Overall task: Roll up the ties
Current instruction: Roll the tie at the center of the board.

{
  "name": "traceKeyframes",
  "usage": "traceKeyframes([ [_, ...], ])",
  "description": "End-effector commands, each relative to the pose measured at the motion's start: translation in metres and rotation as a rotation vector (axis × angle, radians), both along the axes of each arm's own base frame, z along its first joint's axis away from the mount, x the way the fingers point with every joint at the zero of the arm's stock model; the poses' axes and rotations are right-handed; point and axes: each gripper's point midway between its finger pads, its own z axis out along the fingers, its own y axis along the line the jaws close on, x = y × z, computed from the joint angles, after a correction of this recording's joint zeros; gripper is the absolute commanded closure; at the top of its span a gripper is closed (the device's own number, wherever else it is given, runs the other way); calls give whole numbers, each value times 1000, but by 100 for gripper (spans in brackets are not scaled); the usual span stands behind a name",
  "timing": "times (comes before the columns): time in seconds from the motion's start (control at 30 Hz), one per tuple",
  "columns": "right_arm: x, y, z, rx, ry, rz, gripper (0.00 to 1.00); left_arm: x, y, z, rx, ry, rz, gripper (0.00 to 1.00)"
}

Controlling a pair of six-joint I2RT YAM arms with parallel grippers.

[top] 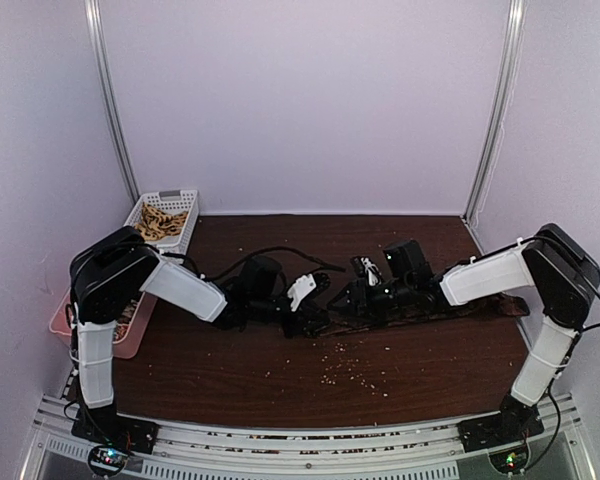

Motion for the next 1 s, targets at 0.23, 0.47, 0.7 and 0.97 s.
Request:
traceKeyframes([
  [0.23, -2, 29, -11, -12, 59, 52, 57, 5, -6, -6, 32, -34, -2, 73],
  [0.47, -5, 25, -27, -79, 67, 73, 64, 7, -7, -6, 38, -39, 3, 73],
  [0.7, -6, 19, -37, -137, 64, 86, 79, 9, -8, -4, 35, -45, 9, 73],
  [0.97, -5, 14, -43, -185, 73, 70, 68, 8, -8, 4, 21, -67, -4, 73],
])
